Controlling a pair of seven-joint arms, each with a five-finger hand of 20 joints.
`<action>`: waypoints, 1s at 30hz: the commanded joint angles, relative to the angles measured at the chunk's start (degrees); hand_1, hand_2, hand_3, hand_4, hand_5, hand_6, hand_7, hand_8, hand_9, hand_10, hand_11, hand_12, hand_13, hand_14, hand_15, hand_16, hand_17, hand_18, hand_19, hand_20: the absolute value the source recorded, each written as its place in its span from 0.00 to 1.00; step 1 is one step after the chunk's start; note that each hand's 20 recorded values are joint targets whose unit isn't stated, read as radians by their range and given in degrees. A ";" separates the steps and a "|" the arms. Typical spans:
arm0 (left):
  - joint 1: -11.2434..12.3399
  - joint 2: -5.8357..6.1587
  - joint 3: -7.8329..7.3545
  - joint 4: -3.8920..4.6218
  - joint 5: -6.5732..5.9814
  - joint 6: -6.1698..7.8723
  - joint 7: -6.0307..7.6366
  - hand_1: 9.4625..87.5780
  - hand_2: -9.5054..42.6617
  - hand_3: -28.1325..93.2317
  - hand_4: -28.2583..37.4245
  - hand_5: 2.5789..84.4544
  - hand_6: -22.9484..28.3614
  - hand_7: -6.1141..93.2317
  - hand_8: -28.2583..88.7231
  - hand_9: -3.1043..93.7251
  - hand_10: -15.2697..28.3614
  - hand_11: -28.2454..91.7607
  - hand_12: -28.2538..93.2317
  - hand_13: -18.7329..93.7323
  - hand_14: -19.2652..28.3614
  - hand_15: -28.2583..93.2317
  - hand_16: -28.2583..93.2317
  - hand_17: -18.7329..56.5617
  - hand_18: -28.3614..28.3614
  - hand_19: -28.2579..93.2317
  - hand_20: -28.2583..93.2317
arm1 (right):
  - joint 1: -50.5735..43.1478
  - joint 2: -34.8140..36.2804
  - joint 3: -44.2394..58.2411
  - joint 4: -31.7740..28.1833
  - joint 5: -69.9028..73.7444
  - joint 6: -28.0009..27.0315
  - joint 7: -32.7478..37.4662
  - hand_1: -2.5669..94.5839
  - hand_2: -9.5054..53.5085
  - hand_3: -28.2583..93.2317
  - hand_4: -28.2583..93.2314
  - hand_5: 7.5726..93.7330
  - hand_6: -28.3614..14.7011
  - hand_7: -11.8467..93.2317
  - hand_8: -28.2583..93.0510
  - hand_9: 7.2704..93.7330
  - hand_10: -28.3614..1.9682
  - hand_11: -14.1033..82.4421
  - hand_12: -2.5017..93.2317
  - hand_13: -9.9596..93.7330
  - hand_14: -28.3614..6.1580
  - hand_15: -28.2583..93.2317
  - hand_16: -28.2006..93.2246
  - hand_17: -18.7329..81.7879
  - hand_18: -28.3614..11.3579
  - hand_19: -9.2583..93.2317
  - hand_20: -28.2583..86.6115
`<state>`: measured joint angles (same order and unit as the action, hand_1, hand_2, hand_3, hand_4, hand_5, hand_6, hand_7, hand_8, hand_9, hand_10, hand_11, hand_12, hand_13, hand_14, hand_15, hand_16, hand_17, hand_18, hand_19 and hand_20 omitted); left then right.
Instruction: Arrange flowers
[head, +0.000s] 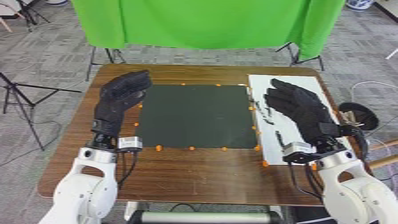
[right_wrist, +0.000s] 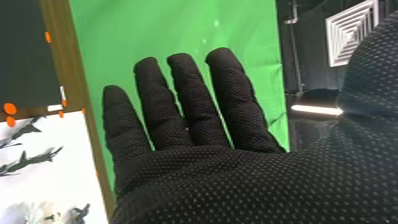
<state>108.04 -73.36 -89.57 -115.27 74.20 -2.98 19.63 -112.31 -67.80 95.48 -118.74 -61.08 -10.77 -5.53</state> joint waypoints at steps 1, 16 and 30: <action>0.32 -0.89 -0.07 -0.33 -0.12 -0.46 -0.11 0.41 0.00 0.73 0.20 0.56 0.46 0.27 0.17 0.49 0.61 0.42 0.35 0.50 0.73 0.43 0.24 0.38 0.75 0.42 0.44 | -0.04 0.13 -0.21 -0.08 -0.62 1.03 -0.20 0.21 0.00 0.85 0.07 0.45 0.58 0.21 0.17 0.44 0.46 0.20 0.17 0.42 0.37 0.32 0.37 0.36 0.26 0.13 0.43; 0.37 -0.42 -0.14 -0.09 -0.42 -0.57 -0.30 0.41 0.00 0.73 0.20 0.56 0.46 0.27 0.17 0.49 0.62 0.42 0.35 0.50 0.74 0.43 0.24 0.38 0.75 0.42 0.43 | -0.77 1.10 -1.64 -3.73 -8.44 10.46 4.55 0.20 0.00 0.82 0.06 0.46 0.55 0.20 0.17 0.46 0.45 0.21 0.17 0.47 0.34 0.33 0.37 0.43 0.26 0.23 0.49; 2.48 1.49 -1.29 -1.21 -0.21 -0.31 -1.90 0.41 0.00 0.73 0.20 0.56 0.46 0.27 0.17 0.49 0.61 0.42 0.35 0.50 0.74 0.44 0.24 0.38 0.75 0.42 0.44 | -1.92 9.01 -11.47 -9.90 -56.66 26.39 32.30 0.34 0.00 0.75 0.04 0.64 0.54 0.25 0.18 0.76 0.38 0.36 0.25 0.86 0.53 0.54 0.43 0.70 0.34 0.82 0.62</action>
<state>109.00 -72.86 -90.16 -115.78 74.12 -3.14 18.78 -112.83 -61.44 86.80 -128.23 -99.59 14.02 19.11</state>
